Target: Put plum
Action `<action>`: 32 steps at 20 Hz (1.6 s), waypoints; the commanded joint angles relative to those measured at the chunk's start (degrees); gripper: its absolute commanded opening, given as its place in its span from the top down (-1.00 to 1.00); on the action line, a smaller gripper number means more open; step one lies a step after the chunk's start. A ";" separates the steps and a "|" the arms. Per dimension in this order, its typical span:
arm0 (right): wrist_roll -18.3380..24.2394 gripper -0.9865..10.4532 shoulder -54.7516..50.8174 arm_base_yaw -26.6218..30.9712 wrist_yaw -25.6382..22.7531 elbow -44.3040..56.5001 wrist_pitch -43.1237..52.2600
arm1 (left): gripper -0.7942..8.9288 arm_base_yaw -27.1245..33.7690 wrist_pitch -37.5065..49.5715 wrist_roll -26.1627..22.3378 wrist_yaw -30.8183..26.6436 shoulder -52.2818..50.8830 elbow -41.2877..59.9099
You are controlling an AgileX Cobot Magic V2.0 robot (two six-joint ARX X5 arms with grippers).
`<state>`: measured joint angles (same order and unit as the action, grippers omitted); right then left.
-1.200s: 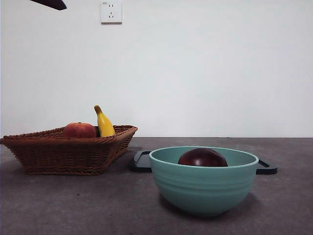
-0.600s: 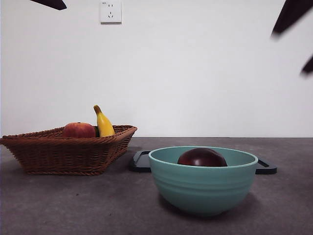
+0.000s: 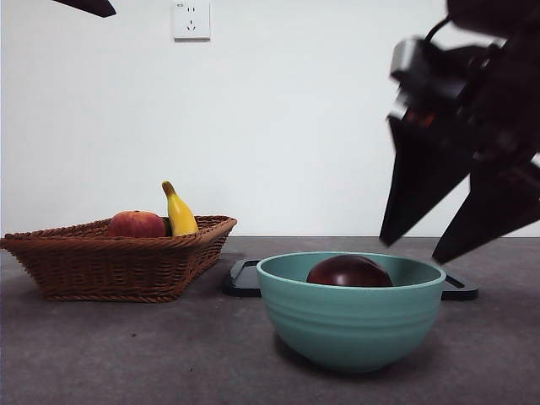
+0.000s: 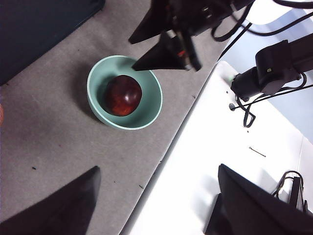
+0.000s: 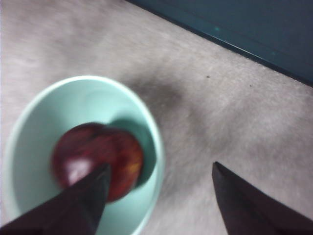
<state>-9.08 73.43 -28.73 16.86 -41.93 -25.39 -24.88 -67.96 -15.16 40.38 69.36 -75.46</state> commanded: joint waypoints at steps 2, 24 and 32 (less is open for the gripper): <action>-0.83 0.47 3.67 -1.62 -2.38 -0.35 3.23 | 0.07 -0.26 0.28 -0.72 0.24 0.26 -0.63; -1.36 0.81 5.22 -1.27 -3.50 -10.14 1.92 | 0.07 -0.26 0.63 -0.72 0.24 0.26 -0.63; 0.77 0.81 16.22 8.02 -3.52 -24.50 0.57 | 0.07 -0.26 1.86 -0.68 0.22 0.26 -0.63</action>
<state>-8.84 89.56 -20.18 13.26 -65.91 -25.39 -24.88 -66.57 -15.16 40.38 69.34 -75.46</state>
